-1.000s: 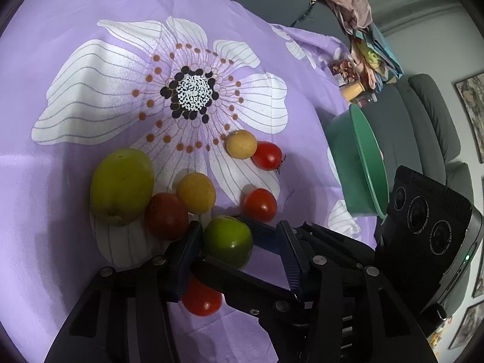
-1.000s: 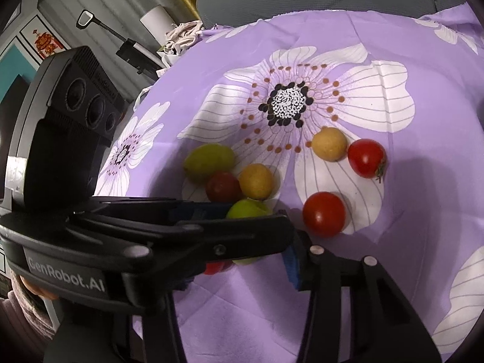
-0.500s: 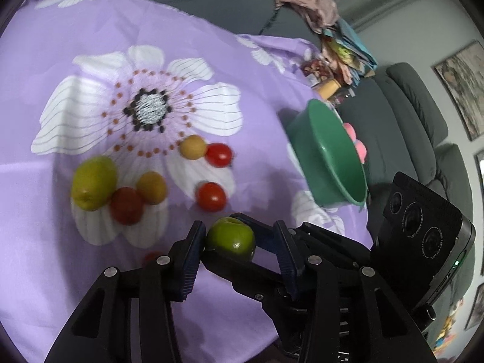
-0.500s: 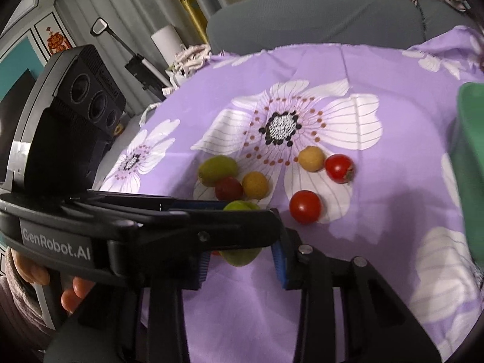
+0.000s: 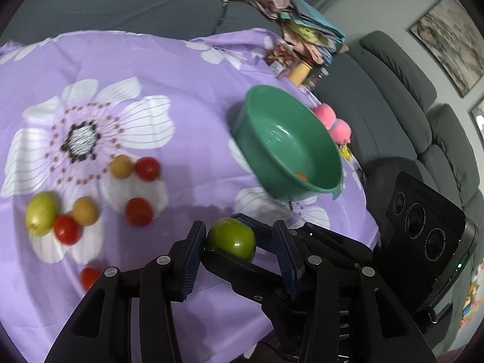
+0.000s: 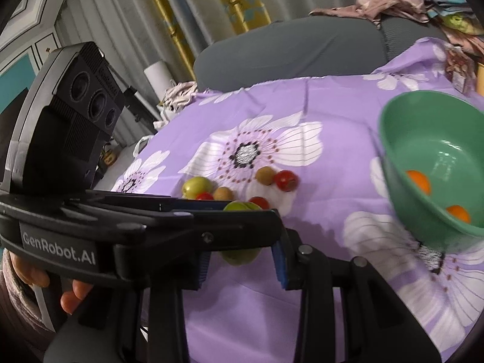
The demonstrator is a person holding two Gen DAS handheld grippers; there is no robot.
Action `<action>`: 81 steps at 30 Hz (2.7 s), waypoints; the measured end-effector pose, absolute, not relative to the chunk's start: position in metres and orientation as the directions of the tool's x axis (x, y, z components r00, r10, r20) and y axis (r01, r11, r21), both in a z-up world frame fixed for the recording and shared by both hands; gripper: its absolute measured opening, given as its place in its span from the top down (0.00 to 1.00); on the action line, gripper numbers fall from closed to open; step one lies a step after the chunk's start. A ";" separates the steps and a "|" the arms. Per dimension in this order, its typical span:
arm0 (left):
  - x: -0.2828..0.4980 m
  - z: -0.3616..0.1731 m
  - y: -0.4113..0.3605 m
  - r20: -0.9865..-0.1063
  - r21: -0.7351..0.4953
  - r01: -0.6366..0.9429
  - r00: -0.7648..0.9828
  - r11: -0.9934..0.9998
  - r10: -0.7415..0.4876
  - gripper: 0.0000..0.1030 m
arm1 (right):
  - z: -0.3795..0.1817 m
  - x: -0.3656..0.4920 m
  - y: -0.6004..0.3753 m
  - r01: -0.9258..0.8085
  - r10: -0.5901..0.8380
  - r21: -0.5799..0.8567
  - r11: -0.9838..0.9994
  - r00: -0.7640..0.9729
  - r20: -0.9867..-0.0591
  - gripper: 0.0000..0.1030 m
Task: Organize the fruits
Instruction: 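Lift the green tomato with the left gripper over the green bowl, then open the left gripper to drop the green tomato into the bowl, then move the left gripper back over the remaining fruit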
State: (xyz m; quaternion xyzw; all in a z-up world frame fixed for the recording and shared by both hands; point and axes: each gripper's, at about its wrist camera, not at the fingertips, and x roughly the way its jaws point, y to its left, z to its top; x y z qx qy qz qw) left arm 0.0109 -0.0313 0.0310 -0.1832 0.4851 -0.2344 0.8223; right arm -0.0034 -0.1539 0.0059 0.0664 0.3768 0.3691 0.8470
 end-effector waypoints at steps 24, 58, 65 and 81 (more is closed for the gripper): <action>0.099 0.051 -0.134 -0.642 -0.553 0.407 0.348 0.727 -0.683 0.56 | 0.036 0.050 -0.255 -0.406 0.509 0.308 0.860 0.655 -0.559 0.66; 0.018 0.032 0.051 -0.692 -0.515 0.011 0.585 0.857 -0.423 0.18 | 0.029 0.004 -0.299 -0.366 0.655 0.598 0.713 0.652 -0.381 0.14; -0.025 0.008 0.102 -0.711 -0.539 -0.099 0.586 0.837 -0.389 0.18 | 0.025 -0.003 -0.256 -0.454 0.728 0.585 0.672 0.551 -0.409 0.07; -0.050 0.002 0.093 -0.749 -0.442 -0.006 0.554 0.897 -0.365 0.18 | -0.005 -0.007 -0.169 -0.546 0.683 0.440 0.713 0.399 -0.612 0.08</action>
